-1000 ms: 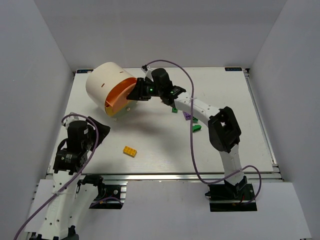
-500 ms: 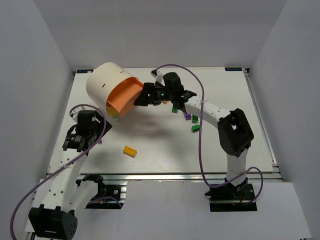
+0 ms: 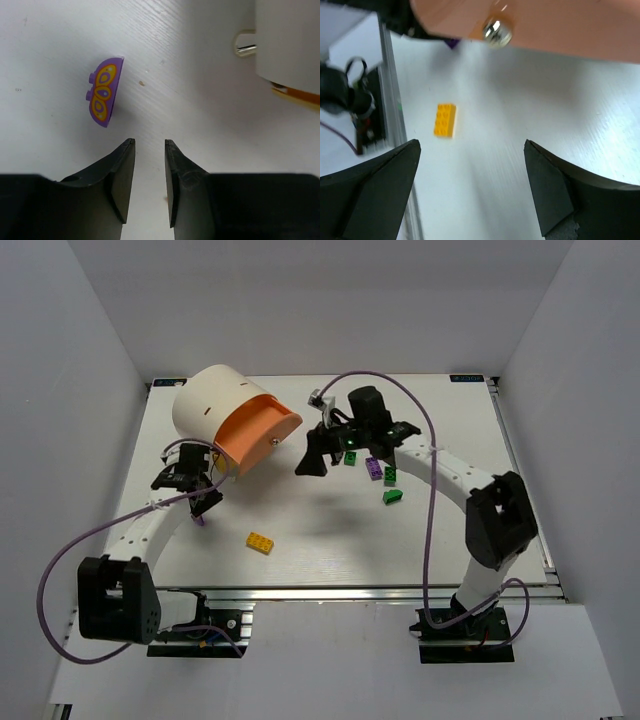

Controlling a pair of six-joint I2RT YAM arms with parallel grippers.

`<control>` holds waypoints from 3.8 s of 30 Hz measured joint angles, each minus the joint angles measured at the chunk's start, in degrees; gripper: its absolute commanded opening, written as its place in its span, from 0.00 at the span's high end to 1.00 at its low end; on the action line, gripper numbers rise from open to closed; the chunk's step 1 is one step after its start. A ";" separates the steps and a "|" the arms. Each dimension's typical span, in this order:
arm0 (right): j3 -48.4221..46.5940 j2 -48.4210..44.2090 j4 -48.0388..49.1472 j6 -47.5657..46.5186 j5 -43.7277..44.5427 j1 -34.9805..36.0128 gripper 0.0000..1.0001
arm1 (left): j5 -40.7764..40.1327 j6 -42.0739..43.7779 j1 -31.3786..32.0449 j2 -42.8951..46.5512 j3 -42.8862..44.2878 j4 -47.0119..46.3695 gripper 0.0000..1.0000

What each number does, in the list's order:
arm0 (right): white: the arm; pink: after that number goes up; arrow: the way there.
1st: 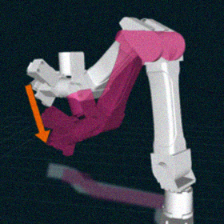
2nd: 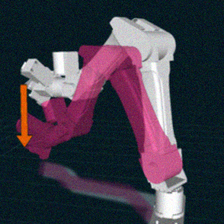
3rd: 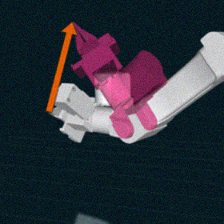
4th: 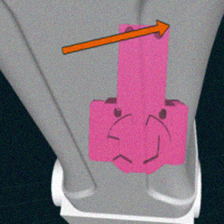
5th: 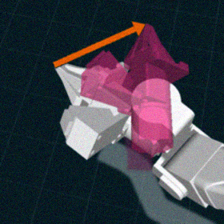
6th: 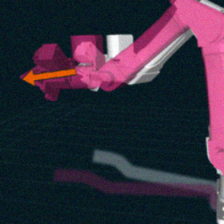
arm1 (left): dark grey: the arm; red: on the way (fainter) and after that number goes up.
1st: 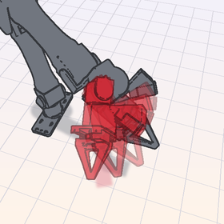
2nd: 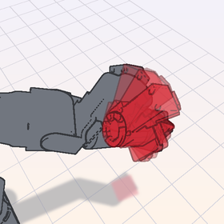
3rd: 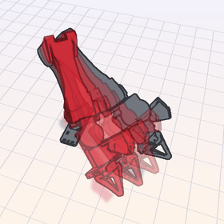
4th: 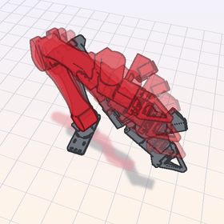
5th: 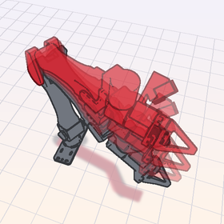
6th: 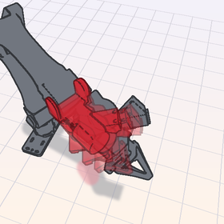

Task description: Sort the legos into containers by color

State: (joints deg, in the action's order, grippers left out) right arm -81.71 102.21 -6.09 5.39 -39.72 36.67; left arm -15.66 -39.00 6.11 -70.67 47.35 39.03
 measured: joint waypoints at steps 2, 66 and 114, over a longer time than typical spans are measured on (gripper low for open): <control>2.45 -3.41 -3.06 -6.54 -1.64 -1.11 0.11 | -0.72 0.48 -0.20 -2.14 0.02 -0.13 0.55; 17.44 -20.20 -17.81 -23.34 -2.36 -14.64 1.00 | 41.05 11.13 -6.23 -2.14 28.55 -12.59 0.93; -9.38 14.47 -21.94 -18.23 30.86 -16.68 0.36 | 27.98 6.14 5.38 23.26 21.88 1.31 0.26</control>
State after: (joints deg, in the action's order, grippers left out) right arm -91.09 116.68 -28.03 -12.84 -8.86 19.99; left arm 12.32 -32.86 11.49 -47.42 69.23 40.34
